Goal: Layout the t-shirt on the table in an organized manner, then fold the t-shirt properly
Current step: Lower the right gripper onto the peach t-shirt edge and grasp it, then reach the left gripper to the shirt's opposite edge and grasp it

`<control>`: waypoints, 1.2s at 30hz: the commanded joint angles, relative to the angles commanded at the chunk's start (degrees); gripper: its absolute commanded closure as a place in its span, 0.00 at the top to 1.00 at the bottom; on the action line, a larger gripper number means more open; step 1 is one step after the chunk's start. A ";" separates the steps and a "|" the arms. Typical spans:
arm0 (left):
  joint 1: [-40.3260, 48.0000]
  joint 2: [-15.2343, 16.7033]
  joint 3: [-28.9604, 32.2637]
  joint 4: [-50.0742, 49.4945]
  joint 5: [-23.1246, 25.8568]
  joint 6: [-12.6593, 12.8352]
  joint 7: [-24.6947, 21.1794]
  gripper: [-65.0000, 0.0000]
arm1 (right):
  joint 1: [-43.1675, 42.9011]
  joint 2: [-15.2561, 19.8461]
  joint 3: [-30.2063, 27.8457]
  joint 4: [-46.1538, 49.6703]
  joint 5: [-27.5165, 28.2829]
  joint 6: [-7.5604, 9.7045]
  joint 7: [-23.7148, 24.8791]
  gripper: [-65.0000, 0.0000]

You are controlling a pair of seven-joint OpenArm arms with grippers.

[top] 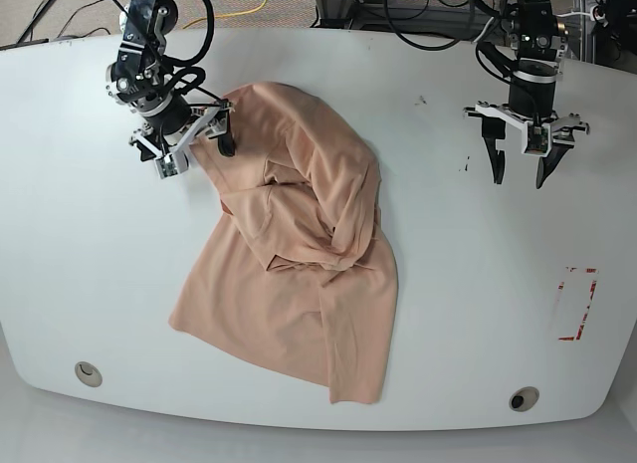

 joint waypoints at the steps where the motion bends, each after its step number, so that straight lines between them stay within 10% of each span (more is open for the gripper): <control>1: 0.00 0.00 0.00 0.00 0.00 0.00 0.00 0.54 | 0.00 0.00 0.00 0.00 0.00 0.44 0.00 0.72; 8: 0.00 0.00 0.00 0.09 0.00 0.00 0.00 0.54 | -0.35 -0.62 -0.26 0.00 0.00 3.60 0.00 0.49; 22: -0.26 0.09 0.00 0.18 0.00 0.00 0.00 0.54 | -2.11 -2.20 -1.85 -0.09 0.00 4.44 -0.18 0.56; 30: -0.26 0.18 0.00 0.18 0.00 0.00 0.09 0.54 | -1.58 -2.20 -1.93 0.09 -0.18 4.44 -0.18 0.00; 36: -0.53 0.09 0.00 0.18 0.09 0.00 0.09 0.54 | -2.02 -2.29 -1.93 4.75 -0.18 4.44 -0.26 0.00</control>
